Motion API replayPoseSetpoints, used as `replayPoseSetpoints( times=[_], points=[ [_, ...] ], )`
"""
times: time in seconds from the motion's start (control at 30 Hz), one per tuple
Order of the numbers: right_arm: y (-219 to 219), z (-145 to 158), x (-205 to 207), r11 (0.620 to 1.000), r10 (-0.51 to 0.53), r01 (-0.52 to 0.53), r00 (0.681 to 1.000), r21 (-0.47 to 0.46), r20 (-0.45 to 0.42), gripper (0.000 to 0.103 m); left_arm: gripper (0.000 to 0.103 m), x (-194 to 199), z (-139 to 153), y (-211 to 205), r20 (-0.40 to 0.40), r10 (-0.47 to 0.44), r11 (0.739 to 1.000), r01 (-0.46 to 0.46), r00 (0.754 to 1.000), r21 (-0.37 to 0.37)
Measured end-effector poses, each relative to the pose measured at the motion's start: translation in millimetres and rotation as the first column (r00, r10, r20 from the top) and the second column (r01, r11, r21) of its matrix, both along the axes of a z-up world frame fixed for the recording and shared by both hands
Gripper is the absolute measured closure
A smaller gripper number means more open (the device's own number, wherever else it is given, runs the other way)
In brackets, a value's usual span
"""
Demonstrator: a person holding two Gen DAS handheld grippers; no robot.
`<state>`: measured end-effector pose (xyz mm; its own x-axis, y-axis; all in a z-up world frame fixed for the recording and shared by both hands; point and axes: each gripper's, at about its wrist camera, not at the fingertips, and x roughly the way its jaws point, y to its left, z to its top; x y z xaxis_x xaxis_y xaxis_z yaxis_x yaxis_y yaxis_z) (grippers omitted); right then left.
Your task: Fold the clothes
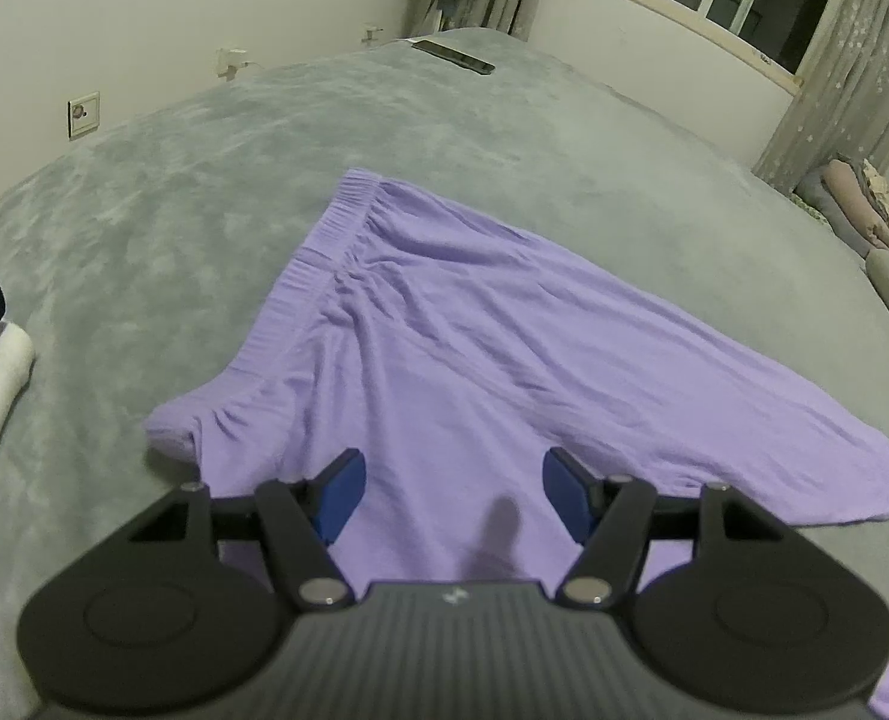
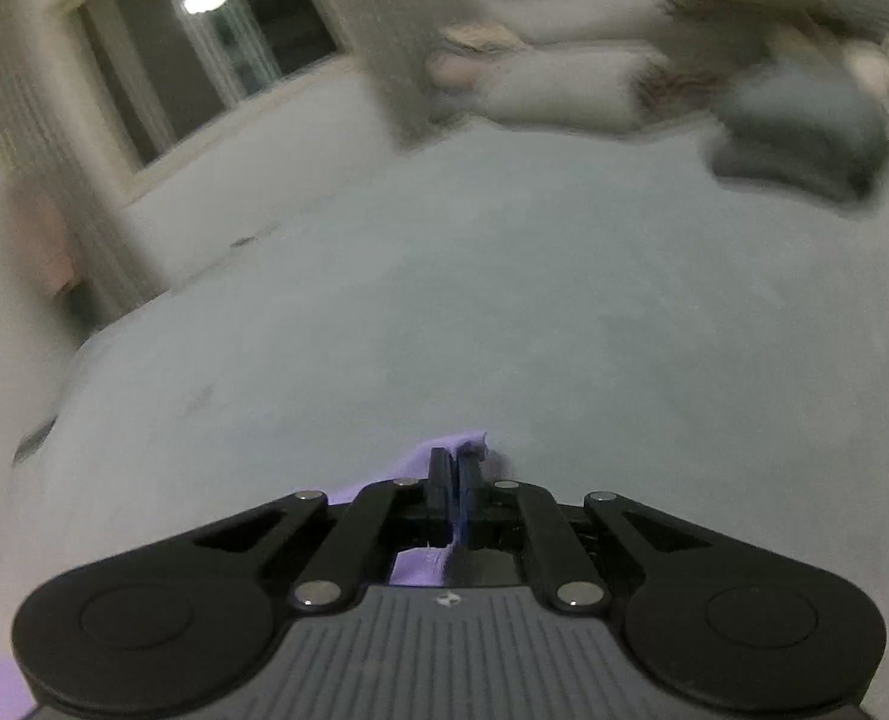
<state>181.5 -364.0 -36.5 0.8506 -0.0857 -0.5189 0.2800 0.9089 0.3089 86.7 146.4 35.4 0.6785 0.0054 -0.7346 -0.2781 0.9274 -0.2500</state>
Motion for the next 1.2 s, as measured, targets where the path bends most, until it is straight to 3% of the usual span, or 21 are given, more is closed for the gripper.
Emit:
replayPoseSetpoints(
  times=[0.07,0.1,0.17,0.3,0.33,0.43,0.47,0.53,0.63,0.73,0.9,1.07,1.1,1.13,1.2],
  points=[
    [39,3,5,0.983,0.104,-0.106,0.994,-0.148,-0.023,0.099,0.040,0,0,0,0.001,-0.003,1.000,0.003,1.000,-0.004],
    [63,1,4,0.954,0.163,-0.171,0.985,-0.246,-0.053,0.099,0.040,0,0,1,0.001,-0.001,1.000,0.001,1.000,-0.005],
    [110,-6,2,0.850,0.270,-0.300,0.954,-0.432,-0.133,0.099,0.040,-1,-1,3,-0.002,0.002,1.000,-0.002,1.000,-0.008],
    [174,-33,-23,0.644,0.395,-0.475,0.878,-0.600,-0.271,0.099,0.040,0,-1,5,-0.003,0.006,1.000,-0.006,1.000,-0.021],
    [178,-34,-25,0.630,0.412,-0.493,0.867,-0.599,-0.280,0.099,0.040,0,0,5,-0.002,0.006,1.000,-0.006,1.000,-0.021],
    [146,-16,-20,0.756,0.456,-0.492,0.869,-0.432,-0.190,0.096,0.040,-1,0,5,0.000,0.003,1.000,-0.003,1.000,-0.023],
    [132,-10,-20,0.795,0.460,-0.481,0.875,-0.369,-0.150,0.090,0.040,-1,0,6,0.000,0.003,1.000,-0.003,1.000,-0.024],
    [107,2,-19,0.865,0.416,-0.421,0.906,-0.272,-0.077,0.081,0.040,-1,-1,6,0.000,0.003,1.000,-0.003,1.000,-0.026],
    [63,9,-17,0.951,0.289,-0.288,0.957,-0.116,-0.009,0.080,0.040,-1,-1,5,0.001,0.001,1.000,-0.001,1.000,-0.024],
    [46,7,1,0.963,0.264,-0.264,0.964,-0.044,-0.020,0.080,0.040,-1,-1,4,0.000,-0.002,1.000,0.002,1.000,-0.019],
    [57,3,32,0.947,0.317,-0.321,0.945,-0.033,-0.076,0.080,0.040,1,-2,4,-0.002,-0.002,1.000,0.002,1.000,-0.011],
    [88,-9,57,0.908,0.350,-0.384,0.916,-0.170,-0.196,0.082,0.040,1,-2,3,-0.001,0.001,1.000,-0.001,1.000,-0.013],
    [89,-10,56,0.896,0.353,-0.396,0.910,-0.200,-0.219,0.087,0.040,1,-2,3,-0.001,0.002,1.000,-0.002,1.000,-0.013],
    [90,-9,55,0.882,0.355,-0.407,0.905,-0.236,-0.232,0.100,0.040,1,-2,2,-0.002,0.003,1.000,-0.003,1.000,-0.012],
    [92,0,48,0.859,0.343,-0.403,0.910,-0.315,-0.231,0.101,0.040,1,-2,1,-0.003,0.006,1.000,-0.006,1.000,-0.011]
  ],
)
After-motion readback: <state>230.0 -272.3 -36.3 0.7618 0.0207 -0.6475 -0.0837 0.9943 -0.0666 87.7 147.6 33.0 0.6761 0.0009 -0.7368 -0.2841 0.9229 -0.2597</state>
